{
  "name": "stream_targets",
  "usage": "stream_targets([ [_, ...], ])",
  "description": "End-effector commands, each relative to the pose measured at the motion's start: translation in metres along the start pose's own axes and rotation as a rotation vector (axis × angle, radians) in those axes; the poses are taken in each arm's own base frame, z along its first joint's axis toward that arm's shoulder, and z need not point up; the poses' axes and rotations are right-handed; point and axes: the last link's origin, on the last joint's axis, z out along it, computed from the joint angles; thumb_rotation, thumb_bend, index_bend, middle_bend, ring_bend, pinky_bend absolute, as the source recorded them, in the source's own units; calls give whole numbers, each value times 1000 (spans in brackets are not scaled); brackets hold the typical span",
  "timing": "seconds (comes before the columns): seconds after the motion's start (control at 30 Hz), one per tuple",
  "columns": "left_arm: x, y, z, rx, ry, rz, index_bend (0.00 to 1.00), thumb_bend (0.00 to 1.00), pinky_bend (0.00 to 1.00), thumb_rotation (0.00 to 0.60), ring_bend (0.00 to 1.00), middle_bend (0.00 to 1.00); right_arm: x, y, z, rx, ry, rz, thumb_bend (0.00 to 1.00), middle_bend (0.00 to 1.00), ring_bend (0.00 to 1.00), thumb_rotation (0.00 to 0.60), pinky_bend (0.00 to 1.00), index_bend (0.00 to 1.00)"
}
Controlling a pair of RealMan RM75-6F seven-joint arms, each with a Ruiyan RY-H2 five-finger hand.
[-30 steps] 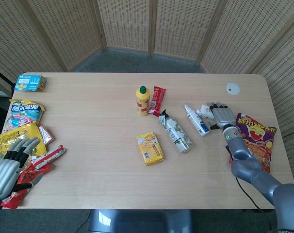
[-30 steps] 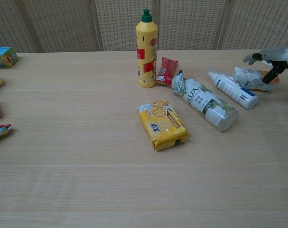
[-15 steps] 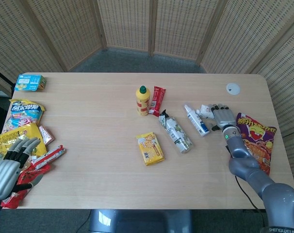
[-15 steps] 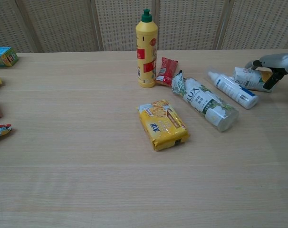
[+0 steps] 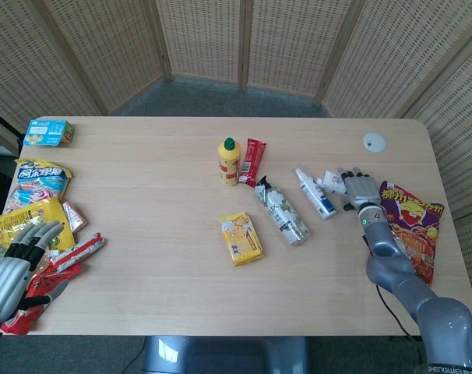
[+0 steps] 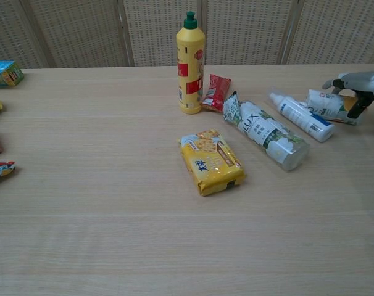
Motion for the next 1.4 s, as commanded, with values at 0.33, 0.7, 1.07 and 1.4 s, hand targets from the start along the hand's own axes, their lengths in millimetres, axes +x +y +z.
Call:
stream_targets([
  [0.33, -1, 2, 2, -8, -5, 0, 0, 316, 0, 600, 0, 0, -9, 8, -3, -26, 0, -4, 462, 370, 102, 600, 347, 26],
  [0.7, 0, 3, 2, -7, -5, -1, 0, 313, 0, 600, 0, 0, -8, 10, -5, -46, 30, 64, 494, 676, 366, 600, 553, 485],
  [1.07, -3, 2, 6, -8, -9, 3, 0, 312, 0, 600, 0, 0, 38, 12, -30, 45, 204, 239, 488, 683, 378, 600, 554, 495],
  [1.4, -5, 6, 5, -30, -5, 12, 0, 312, 0, 600, 0, 0, 109, 16, -73, 137, 416, 398, 482, 682, 379, 600, 554, 491],
])
